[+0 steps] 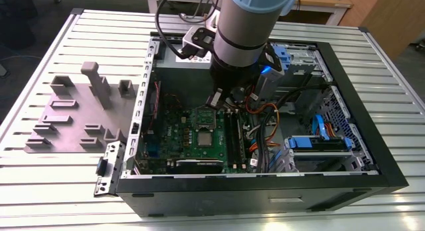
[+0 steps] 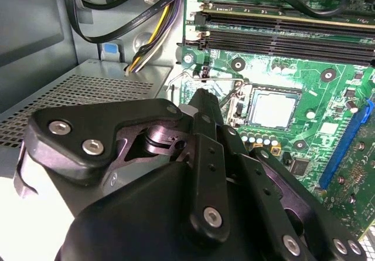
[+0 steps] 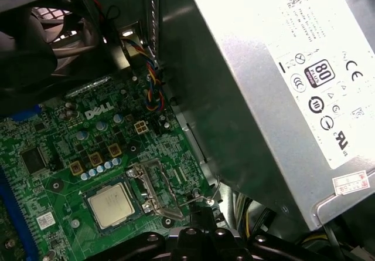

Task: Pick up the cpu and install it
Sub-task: 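Close the cpu cover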

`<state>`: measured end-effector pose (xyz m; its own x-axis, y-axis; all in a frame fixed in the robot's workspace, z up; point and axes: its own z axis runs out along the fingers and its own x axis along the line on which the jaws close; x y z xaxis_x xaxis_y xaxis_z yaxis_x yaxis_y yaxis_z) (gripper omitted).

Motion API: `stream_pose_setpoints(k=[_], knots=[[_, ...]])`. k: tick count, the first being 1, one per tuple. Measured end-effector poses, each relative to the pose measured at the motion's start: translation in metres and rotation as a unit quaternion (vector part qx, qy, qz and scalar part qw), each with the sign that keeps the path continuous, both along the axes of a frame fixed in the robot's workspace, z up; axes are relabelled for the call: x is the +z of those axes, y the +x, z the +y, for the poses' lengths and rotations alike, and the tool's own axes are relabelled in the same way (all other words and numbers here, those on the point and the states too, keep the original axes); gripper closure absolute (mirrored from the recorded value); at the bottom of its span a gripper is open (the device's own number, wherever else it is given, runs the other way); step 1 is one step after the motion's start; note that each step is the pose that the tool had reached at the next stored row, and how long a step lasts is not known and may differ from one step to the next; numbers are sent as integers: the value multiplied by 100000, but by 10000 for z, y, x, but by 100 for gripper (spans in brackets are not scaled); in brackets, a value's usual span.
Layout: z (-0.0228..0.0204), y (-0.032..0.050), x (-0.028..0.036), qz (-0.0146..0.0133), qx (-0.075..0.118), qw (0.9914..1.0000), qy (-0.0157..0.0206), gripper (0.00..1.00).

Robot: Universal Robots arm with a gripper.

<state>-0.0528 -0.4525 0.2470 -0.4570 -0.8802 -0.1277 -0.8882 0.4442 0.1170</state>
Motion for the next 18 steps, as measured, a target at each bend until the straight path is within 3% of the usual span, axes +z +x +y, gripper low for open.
stream_pose_setpoints(k=[18], knots=[[-38, -1, 1, 5, 2410, 99971, -3, 89]])
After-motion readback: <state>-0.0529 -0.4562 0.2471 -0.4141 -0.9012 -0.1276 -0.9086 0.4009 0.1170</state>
